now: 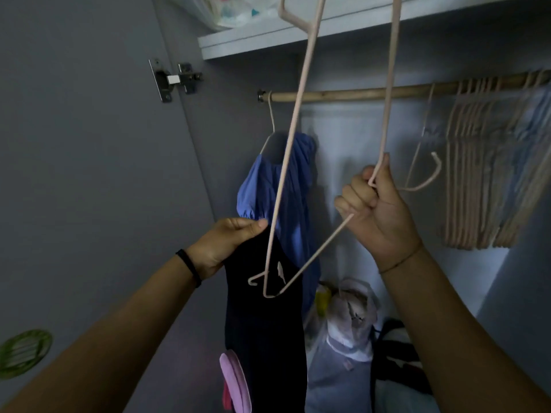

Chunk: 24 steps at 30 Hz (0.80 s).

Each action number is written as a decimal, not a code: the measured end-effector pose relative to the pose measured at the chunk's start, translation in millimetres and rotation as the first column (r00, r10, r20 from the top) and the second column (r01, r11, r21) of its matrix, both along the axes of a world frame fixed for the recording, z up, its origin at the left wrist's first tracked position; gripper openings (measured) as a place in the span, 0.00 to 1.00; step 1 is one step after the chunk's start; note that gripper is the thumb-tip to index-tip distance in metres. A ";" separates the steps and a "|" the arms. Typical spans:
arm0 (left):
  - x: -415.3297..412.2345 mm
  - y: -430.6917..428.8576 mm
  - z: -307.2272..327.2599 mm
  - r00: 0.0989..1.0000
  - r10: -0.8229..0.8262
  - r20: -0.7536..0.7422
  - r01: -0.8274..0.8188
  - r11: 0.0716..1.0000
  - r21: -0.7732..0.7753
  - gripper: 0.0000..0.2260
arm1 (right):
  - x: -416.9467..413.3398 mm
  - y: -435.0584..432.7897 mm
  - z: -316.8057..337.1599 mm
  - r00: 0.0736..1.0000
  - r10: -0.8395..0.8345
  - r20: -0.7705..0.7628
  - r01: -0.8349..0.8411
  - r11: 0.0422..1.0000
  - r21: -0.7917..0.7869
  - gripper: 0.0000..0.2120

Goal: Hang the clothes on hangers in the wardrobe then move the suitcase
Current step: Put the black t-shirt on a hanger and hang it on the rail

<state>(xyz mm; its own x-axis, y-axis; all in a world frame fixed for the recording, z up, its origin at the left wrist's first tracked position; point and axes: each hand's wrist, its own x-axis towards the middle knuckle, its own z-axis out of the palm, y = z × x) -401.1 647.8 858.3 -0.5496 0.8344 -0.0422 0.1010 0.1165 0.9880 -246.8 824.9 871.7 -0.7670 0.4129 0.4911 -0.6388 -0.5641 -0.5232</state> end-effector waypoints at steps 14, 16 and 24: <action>-10.5 -8.3 10.4 0.991 -0.073 0.115 0.053 0.985 0.165 0.13 | -19.5 -1.1 -81.7 0.944 -0.220 0.244 0.188 0.971 0.148 0.20; -12.7 -9.7 14.9 0.989 -0.063 0.133 0.037 0.981 0.191 0.13 | -15.3 2.5 -88.3 0.927 -0.237 0.290 0.200 0.968 0.149 0.21; -17.4 -8.1 15.2 0.993 0.071 0.094 -0.088 0.979 0.185 0.18 | -5.3 12.2 -68.8 0.893 -0.351 0.280 0.280 0.923 0.265 0.24</action>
<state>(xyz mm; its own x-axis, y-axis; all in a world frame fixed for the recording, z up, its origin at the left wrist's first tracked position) -418.5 639.7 873.6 -0.6155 0.7858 0.0611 0.0118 -0.0684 0.9976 -252.0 837.1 802.9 -0.7422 0.5727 0.3481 -0.5449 -0.2132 -0.8110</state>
